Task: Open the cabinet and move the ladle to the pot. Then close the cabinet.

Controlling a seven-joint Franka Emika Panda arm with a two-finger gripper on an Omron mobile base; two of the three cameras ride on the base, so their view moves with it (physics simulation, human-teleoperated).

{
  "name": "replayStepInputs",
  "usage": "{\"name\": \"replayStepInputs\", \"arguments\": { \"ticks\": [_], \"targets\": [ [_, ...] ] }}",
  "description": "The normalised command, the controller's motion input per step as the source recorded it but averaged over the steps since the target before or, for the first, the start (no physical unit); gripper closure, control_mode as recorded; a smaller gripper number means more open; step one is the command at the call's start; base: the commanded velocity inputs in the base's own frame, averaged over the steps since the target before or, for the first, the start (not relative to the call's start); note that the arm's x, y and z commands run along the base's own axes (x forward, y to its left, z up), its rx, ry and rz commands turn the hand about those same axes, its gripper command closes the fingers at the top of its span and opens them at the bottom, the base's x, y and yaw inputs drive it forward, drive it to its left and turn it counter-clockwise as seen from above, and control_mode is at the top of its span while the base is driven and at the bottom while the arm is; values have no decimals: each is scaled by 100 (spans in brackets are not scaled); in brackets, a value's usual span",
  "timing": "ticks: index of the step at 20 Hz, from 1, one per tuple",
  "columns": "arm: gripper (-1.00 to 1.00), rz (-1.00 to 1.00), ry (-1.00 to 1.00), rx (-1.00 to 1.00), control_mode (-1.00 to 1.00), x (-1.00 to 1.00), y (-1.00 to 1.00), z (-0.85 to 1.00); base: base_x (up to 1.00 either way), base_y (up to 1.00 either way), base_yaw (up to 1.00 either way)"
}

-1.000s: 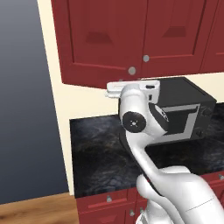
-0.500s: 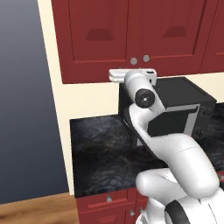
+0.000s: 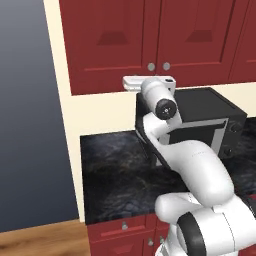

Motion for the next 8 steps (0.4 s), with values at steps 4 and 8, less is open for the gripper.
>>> {"name": "replayStepInputs", "arguments": {
  "ticks": [4,8],
  "targets": [
    [-100,2,9,6,-100,28,-11,-1,0,0,0],
    [-100,0,0,0,-100,0,0,0,0,0,0]
  ]
}}
